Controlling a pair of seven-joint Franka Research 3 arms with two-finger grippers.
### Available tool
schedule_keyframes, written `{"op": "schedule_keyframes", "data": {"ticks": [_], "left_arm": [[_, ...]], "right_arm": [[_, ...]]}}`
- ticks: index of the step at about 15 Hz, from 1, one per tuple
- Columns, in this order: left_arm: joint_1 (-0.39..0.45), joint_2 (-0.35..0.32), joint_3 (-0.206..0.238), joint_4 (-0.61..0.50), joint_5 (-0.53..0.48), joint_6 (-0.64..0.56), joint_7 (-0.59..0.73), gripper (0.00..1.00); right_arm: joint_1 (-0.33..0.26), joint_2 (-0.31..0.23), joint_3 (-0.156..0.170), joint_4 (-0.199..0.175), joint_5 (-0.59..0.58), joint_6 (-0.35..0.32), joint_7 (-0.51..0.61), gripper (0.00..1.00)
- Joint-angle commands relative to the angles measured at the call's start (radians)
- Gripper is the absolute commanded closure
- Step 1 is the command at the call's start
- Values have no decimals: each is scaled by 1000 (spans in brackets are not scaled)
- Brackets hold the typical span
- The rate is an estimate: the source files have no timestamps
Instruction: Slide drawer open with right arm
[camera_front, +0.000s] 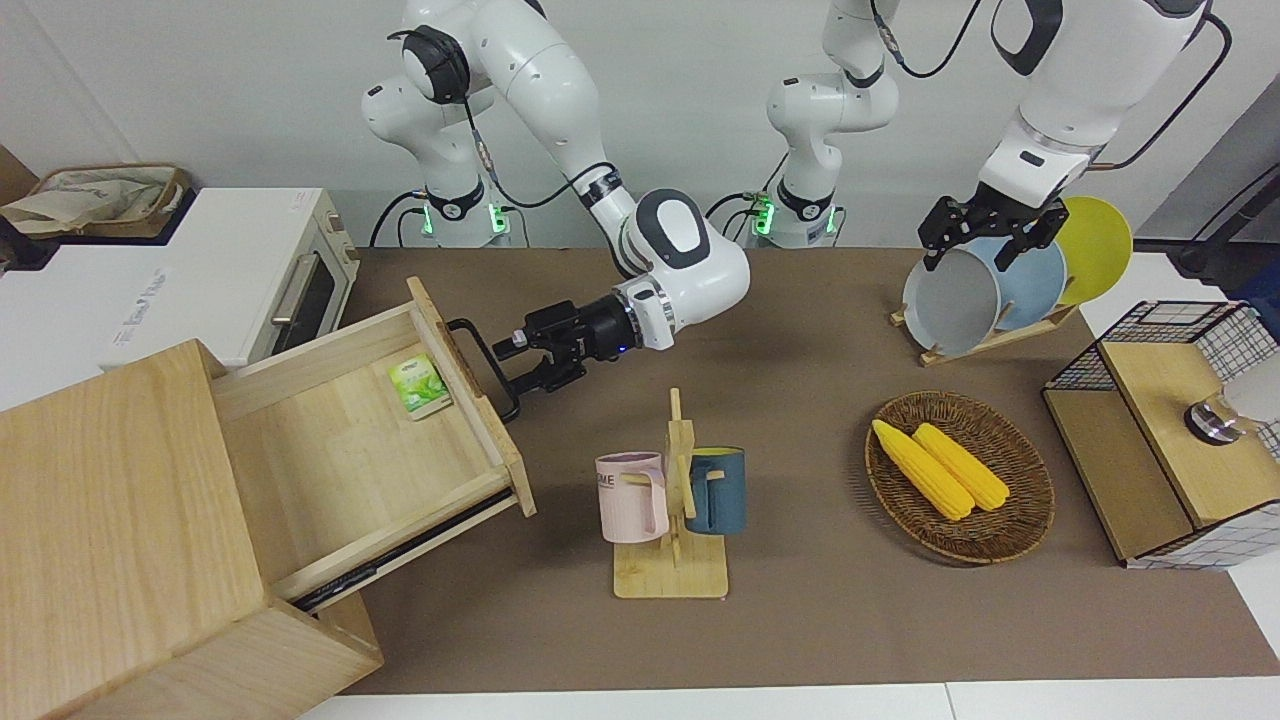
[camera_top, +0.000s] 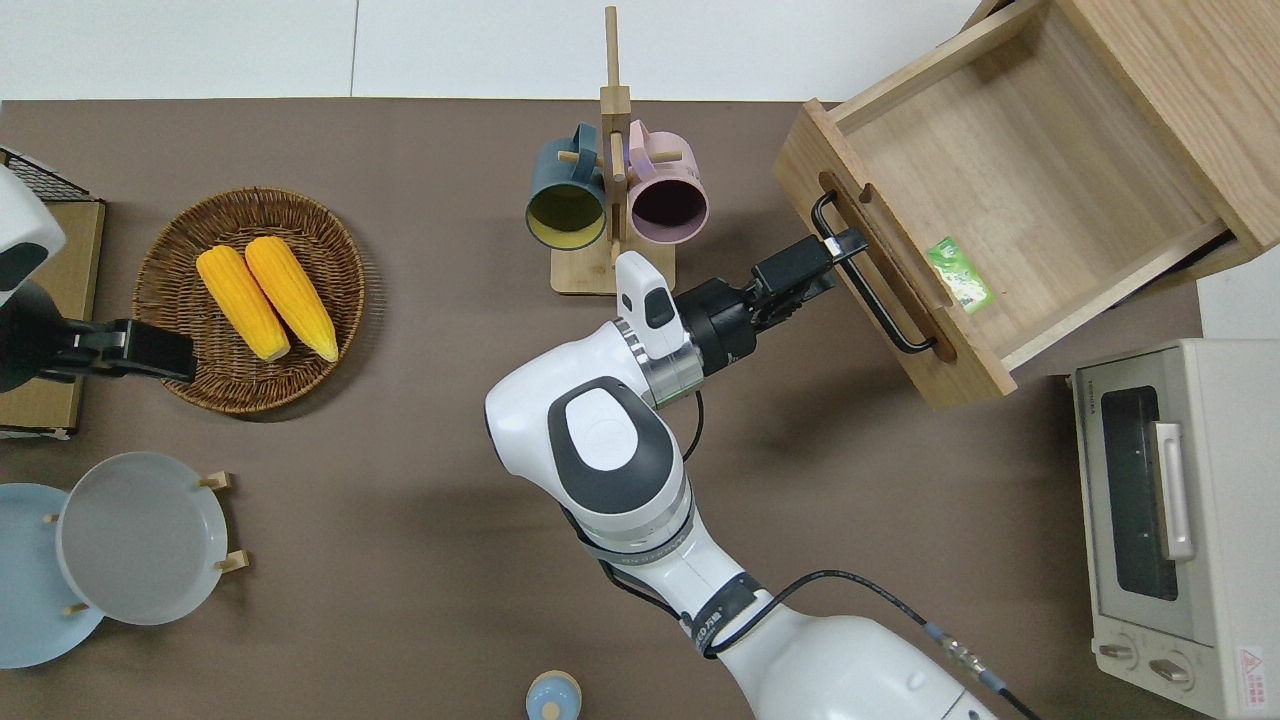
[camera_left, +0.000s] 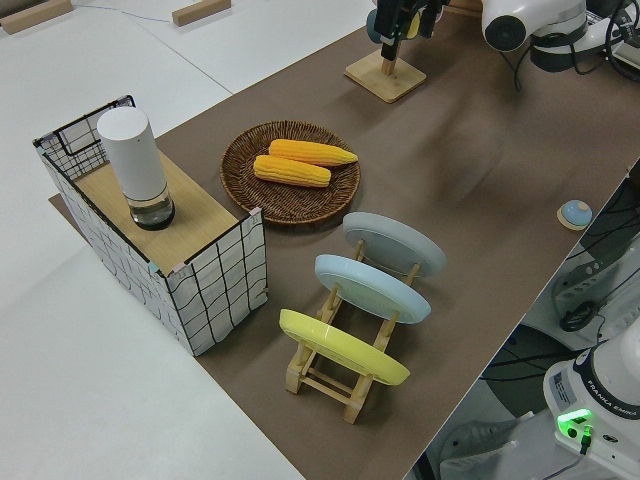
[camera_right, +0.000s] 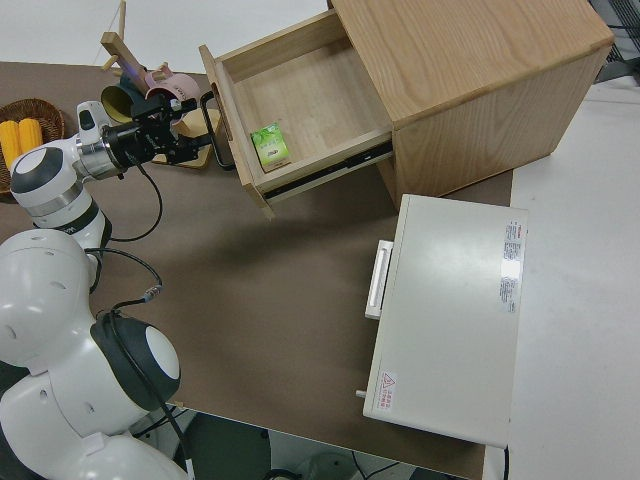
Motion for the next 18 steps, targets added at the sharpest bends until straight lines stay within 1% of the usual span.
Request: {"op": "schedule_keyframes", "data": {"ticks": [1, 3, 5, 6, 8, 10, 12, 13, 15, 18], "left_arm": [[4, 11, -6, 24, 17, -20, 10, 7], [4, 11, -6, 26, 17, -20, 10, 7], [4, 11, -6, 24, 17, -20, 10, 7], [4, 11, -6, 26, 17, -20, 10, 7], [4, 11, -6, 26, 17, -20, 10, 7], [4, 11, -6, 26, 17, -20, 10, 7], [4, 11, -6, 26, 17, -20, 10, 7], [4, 11, -6, 24, 17, -20, 10, 7], [4, 11, -6, 24, 17, -20, 10, 7], [4, 11, -6, 26, 17, -20, 10, 7]], "right_arm": [[43, 15, 2, 52, 55, -46, 13, 13], [57, 13, 8, 67, 75, -58, 25, 13], [57, 7, 22, 117, 154, -67, 31, 13], [56, -2, 23, 137, 185, -67, 31, 13], [46, -37, 29, 170, 266, -63, 33, 13], [34, -82, 30, 187, 367, -46, 36, 13], [2, -122, 31, 214, 470, -32, 36, 13], [-22, -148, 31, 219, 527, -23, 35, 13], [-73, -209, 30, 220, 642, 18, 34, 13], [-156, -283, 30, 219, 792, 51, 33, 13]]}}
